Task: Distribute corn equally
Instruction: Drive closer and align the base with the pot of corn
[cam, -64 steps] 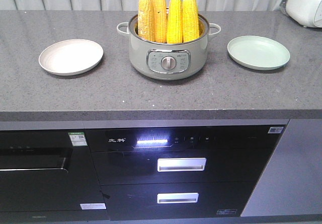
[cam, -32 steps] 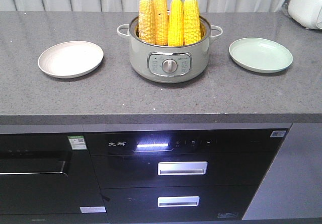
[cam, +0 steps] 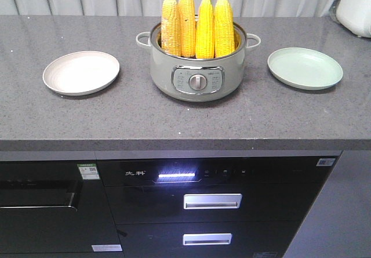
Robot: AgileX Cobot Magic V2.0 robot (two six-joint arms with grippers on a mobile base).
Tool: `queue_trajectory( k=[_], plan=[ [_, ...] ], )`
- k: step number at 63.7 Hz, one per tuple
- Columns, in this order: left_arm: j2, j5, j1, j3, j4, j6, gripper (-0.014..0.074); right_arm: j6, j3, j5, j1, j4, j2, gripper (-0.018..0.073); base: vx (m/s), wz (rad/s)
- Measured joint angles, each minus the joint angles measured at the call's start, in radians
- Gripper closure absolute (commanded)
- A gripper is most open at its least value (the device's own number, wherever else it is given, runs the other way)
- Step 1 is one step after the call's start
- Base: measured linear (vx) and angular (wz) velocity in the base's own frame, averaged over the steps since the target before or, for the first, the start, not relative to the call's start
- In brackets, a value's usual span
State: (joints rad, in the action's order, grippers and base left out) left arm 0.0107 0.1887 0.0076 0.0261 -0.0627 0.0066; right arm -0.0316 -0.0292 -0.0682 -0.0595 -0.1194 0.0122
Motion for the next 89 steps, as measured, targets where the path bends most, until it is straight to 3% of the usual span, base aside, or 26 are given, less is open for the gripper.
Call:
queue_trajectory(
  k=[89],
  plan=[
    [0.0,0.0,0.0,0.0,0.0,0.0,0.0603,0.0,0.0,0.0,0.0,0.0,0.0,0.0562,0.06,0.01]
  ],
)
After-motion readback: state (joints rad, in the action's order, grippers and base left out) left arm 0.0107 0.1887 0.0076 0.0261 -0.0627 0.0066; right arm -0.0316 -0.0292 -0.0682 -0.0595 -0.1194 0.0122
